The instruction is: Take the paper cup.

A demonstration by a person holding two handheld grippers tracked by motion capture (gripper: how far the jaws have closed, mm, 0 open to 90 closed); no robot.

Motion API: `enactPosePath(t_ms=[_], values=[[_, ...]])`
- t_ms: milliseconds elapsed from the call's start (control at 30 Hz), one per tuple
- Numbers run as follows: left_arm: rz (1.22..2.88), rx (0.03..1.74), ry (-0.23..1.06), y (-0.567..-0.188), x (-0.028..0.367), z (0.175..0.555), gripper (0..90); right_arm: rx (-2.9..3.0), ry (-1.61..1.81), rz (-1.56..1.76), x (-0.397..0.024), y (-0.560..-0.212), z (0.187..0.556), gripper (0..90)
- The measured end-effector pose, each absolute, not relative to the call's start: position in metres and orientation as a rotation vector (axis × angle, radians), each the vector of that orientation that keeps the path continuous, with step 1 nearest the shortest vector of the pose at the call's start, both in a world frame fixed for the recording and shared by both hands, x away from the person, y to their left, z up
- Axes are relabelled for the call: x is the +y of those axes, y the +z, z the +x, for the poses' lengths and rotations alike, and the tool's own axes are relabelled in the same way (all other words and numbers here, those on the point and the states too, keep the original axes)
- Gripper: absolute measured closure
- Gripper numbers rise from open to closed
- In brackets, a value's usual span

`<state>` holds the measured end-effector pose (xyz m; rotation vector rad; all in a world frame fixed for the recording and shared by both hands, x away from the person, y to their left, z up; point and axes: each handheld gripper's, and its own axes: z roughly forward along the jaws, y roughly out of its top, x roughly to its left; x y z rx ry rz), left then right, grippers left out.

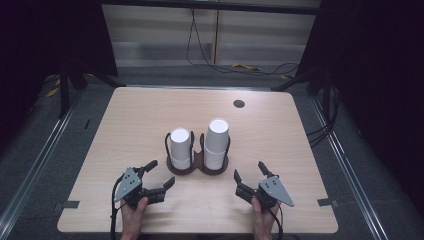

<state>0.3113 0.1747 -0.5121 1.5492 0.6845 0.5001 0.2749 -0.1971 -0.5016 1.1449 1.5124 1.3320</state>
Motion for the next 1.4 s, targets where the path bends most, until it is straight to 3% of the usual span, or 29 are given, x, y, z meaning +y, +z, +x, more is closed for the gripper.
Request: enactPosePath(t_ms=[767,933,1033,1400], values=[[1.581,0.658,0.461,-0.502,0.172,0.314,15.8,1.529,1.381,1.101,-0.199,-0.502,0.272,13.1],[1.583,0.647,0.426,-0.493,0.172,0.311,18.1,1.524,1.38,1.097,-0.199,-0.502,0.272,13.1],[1.587,0.622,0.434,-0.485,0.174,0.308,24.0,1.537,1.367,1.088,-0.198,-0.502,0.272,13.2],[1.61,0.607,0.404,-0.47,0.179,0.319,23.3,1.539,1.371,1.085,-0.198,-0.502,0.272,13.2]])
